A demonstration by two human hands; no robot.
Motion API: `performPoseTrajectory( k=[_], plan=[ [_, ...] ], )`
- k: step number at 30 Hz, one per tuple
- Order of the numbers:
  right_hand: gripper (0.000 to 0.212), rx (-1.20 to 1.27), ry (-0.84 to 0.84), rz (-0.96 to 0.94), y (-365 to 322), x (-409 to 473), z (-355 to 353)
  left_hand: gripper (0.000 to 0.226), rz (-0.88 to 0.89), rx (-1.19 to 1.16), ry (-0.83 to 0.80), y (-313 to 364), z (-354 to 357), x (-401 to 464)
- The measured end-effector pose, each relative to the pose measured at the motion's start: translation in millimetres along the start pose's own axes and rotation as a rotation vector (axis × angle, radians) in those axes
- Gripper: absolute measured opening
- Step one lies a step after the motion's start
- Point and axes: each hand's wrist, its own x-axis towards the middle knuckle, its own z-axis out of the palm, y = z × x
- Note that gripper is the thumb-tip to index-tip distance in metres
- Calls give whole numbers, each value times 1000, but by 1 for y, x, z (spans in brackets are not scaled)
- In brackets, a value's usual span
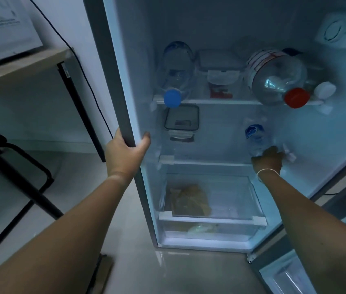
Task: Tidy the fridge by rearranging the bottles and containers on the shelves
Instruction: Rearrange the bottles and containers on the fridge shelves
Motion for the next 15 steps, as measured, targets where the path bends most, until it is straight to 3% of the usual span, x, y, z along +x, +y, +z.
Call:
performPoseTrajectory(
  k=[2,4,9,11,15],
  plan=[
    [79,22,-15,66,-4,-10,-3,18,-4,-3,-5,0,-1,0],
    [80,101,-62,152,-5,-18,-7,19,-3,-5,-13,0,-1,0],
    [26,314,-255,306,2,-39,-19,23,13,2,-60,5,-8,-2],
    [20,457,-318,341,4,-51,-24,23,10,-8,-83,6,-10,-2],
    [14,512,-341,345,7,-73,-36,25,3,-32,-102,10,-15,-5]
  ],
)
